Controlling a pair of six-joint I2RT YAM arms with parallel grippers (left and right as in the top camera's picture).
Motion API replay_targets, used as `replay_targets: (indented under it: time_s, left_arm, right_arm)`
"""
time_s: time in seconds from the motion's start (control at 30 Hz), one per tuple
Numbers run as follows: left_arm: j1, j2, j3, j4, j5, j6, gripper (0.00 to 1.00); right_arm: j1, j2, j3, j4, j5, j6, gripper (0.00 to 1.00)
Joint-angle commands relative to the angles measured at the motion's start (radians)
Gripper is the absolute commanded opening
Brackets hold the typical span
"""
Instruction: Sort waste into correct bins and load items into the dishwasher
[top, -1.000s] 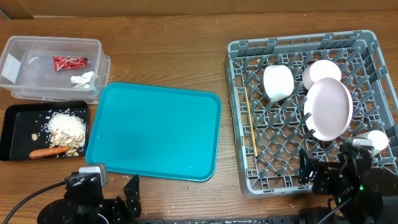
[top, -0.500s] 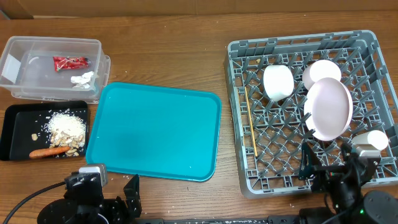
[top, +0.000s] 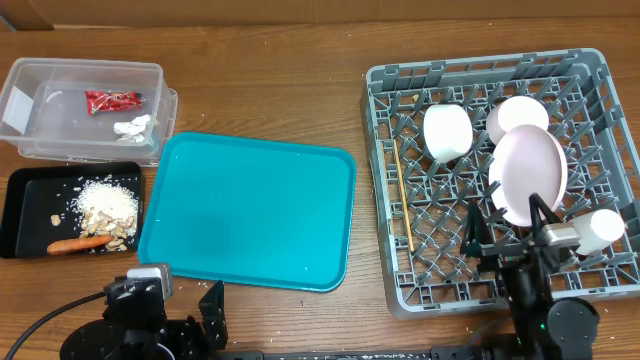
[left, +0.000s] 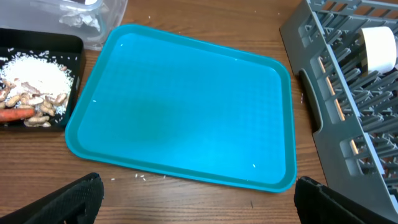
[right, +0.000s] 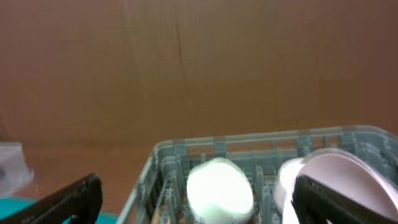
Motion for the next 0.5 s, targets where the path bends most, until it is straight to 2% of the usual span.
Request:
replay_targets:
  time_s: [0.0, 0.07, 0.17, 0.47]
  left_arm:
    - [-0.007, -0.006, -0.002, 0.001, 0.002, -0.004, 1.0]
    - [-0.007, -0.006, -0.002, 0.001, 0.002, -0.004, 1.0]
    - [-0.007, -0.006, -0.002, 0.001, 0.002, -0.004, 1.0]
    - [-0.007, -0.006, -0.002, 0.001, 0.002, -0.004, 1.0]
  right_arm:
    - [-0.005, -0.008, -0.126, 0.141, -0.016, -0.026, 1.0]
    - [-0.005, -0.008, -0.2, 0.22, -0.038, -0.027, 1.0]
    - [-0.004, -0.008, -0.196, 0.071, -0.087, -0.049, 1.0]
    - [-0.003, -0.008, -0.195, 0.064, -0.083, -0.085, 1.0]
